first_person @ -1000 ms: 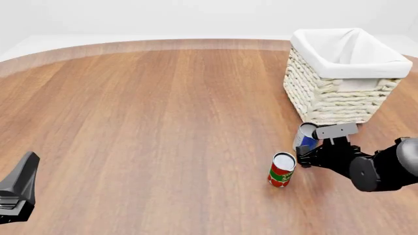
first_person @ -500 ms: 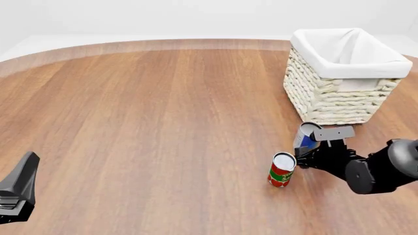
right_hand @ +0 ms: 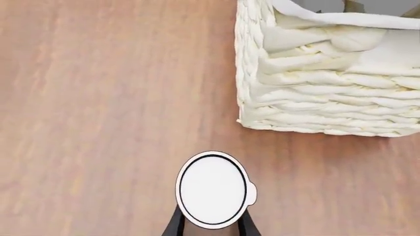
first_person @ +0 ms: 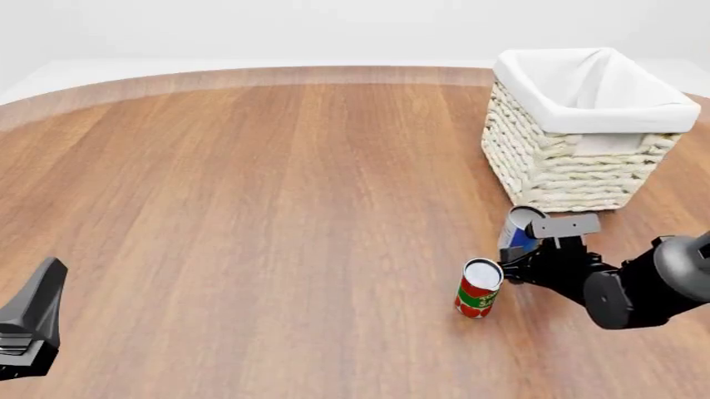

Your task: Pick up the alphabet soup and the cream cheese box, and put them in the basket.

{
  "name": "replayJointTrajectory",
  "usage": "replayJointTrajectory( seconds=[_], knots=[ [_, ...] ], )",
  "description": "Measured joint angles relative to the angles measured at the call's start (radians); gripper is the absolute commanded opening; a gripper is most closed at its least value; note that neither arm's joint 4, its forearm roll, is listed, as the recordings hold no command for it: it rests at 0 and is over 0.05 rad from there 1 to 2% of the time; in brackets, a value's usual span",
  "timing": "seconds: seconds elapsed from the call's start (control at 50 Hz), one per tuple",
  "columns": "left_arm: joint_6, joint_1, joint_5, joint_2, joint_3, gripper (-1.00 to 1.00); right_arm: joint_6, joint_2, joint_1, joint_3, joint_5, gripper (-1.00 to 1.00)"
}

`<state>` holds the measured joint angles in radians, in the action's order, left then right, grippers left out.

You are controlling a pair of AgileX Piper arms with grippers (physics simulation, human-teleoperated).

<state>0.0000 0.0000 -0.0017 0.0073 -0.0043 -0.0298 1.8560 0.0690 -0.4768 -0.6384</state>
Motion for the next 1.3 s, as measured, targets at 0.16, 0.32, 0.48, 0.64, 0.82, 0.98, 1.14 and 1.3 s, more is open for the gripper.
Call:
replayJointTrajectory(
  seconds=[0.16,0.32,0.48,0.64,0.82,0.98,1.14,1.3],
  knots=[
    [0.0,0.0,0.0,0.0,0.0,1.0,-0.024,-0.005,-0.002,-0.001,0.009,-1.0],
    [0.0,0.0,0.0,0.0,0.0,1.0,-0.072,-0.041,-0.01,0.017,0.035,-1.0],
    [0.0,0.0,0.0,0.0,0.0,1.0,-0.098,-0.103,-0.015,0.036,0.059,-1.0],
    [0.0,0.0,0.0,0.0,0.0,1.0,-0.112,-0.167,-0.017,0.049,0.083,-1.0],
    [0.0,0.0,0.0,0.0,0.0,1.0,-0.123,-0.231,-0.022,0.06,0.106,-1.0],
    [0.0,0.0,0.0,0.0,0.0,1.0,-0.128,-0.288,-0.023,0.069,0.125,-1.0],
    [0.0,0.0,0.0,0.0,0.0,1.0,-0.133,-0.343,-0.025,0.075,0.146,-1.0],
    [0.0,0.0,0.0,0.0,0.0,1.0,-0.139,-0.407,-0.026,0.081,0.166,-1.0]
  ],
)
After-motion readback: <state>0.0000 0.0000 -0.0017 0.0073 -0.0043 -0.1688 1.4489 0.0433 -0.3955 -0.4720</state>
